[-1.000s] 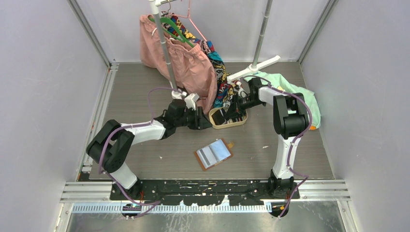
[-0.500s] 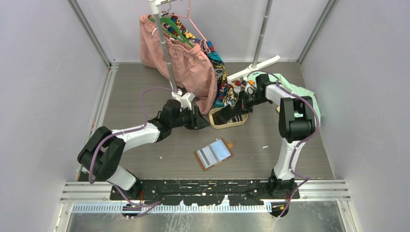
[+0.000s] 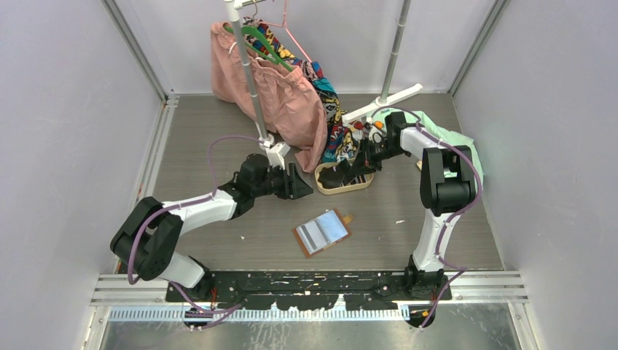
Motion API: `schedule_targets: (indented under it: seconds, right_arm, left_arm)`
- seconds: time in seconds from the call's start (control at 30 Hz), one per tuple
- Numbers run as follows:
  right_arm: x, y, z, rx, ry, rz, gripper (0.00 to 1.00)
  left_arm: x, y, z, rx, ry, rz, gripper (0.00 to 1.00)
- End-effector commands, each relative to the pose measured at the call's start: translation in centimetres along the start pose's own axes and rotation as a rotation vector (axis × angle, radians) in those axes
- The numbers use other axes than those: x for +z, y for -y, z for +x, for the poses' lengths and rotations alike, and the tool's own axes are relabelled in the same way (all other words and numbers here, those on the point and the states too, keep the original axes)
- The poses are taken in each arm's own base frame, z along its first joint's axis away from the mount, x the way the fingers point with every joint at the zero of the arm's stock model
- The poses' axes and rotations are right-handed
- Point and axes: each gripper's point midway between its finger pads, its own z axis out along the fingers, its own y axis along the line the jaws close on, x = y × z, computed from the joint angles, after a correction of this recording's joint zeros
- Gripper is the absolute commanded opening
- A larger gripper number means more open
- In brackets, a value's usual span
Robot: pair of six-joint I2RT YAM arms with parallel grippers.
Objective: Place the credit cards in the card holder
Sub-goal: Pick up the credit card from the storage box.
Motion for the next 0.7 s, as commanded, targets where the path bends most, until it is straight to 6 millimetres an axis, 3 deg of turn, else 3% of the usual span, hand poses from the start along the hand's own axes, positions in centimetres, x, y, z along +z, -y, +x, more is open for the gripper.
schedule_targets:
  seconds: [0.0,0.2,0.33,0.57,0.67]
  right_arm:
    - [-0.6,-0.7,-0.7,-0.045,0.019,0.004,0.12]
    - [-1.4,-0.9,-1.1,-0.068,0.05,0.024,0.02]
    - [-3.0,-1.2,-1.1,-0.092,0.085,0.035,0.01]
    - [-5.7,-2.7,0.2,-0.174,0.14,0.034,0.01]
    - [-6.7,-4.4,1.3,-0.231,0.158,-0.033,0.01]
  left_arm:
    - [-0.8,1.5,-2.1,0.028,0.078,0.047,0.47]
    - [-1.1,1.8,-2.0,0.022,0.086,0.054,0.47]
    - [-1.4,2.6,-2.2,-0.011,0.108,0.104,0.47]
    - [-2.3,5.2,-3.1,-0.073,0.185,0.254,0.5]
    - [-3.1,6.1,-3.5,-0.093,0.238,0.32,0.51]
